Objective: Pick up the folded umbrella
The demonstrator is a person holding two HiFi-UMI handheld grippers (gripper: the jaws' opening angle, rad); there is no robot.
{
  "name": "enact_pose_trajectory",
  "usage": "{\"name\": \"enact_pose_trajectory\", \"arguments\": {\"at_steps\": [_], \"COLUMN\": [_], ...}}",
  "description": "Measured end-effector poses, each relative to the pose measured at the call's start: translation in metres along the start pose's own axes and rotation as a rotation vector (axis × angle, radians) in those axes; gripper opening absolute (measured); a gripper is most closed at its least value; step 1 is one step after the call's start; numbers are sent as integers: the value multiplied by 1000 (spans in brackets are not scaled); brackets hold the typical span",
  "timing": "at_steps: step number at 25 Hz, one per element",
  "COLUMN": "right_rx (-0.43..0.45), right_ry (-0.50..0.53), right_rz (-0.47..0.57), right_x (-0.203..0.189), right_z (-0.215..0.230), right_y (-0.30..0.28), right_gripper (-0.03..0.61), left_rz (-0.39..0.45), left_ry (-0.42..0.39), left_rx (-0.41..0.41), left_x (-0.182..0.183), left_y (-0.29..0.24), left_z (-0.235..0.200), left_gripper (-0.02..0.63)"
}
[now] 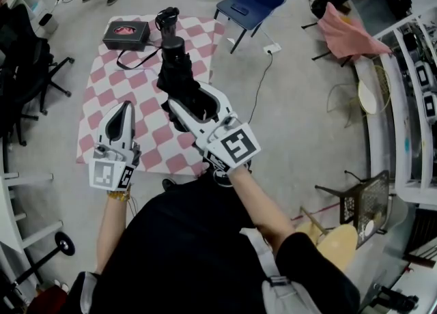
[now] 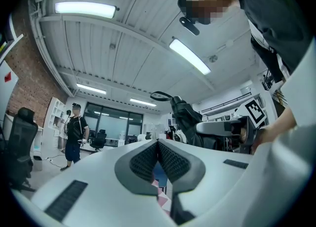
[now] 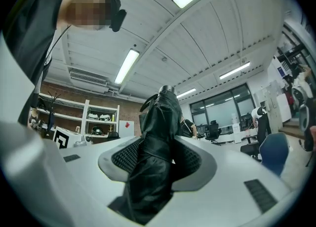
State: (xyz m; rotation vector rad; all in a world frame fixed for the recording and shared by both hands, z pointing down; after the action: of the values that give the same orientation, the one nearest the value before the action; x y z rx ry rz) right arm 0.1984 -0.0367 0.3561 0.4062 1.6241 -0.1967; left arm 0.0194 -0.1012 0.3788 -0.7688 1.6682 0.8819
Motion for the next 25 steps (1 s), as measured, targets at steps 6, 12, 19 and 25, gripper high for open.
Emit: {"name": "enact_pose_trajectory", "arguments": {"at_steps": [6, 12, 19, 25], "right_rx": [-14, -16, 6, 13], "right_ry": [28, -4, -41, -118], "right_rz": [-44, -131, -160, -209], "right_x": [-21, -45, -62, -82], "right_z": [-8, -12, -20, -26], "right_y": [-1, 0, 6, 8], "right_gripper": [199, 199, 199, 199], "left_rz": [-21, -52, -88, -118], "left_ry": [15, 29, 53, 80], "left_rx": [5, 12, 21, 35], "left_x": [-13, -26, -41, -56], "left_y": [2, 10, 19, 30], "left_z": [-1, -2, 5, 7], "left_gripper": [9, 9, 9, 9]}}
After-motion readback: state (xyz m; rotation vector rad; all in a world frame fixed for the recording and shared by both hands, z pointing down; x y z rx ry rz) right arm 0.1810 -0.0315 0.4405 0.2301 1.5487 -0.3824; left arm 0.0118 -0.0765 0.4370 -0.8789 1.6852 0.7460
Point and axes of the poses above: the fingertips, and each gripper's own axes: y backward along the fingers, z to its right, x out of its top, the point moved 6 cm from there along y, backward along the fingers, and after that the axes turned 9 degrees about y, right-handed, at the moved point
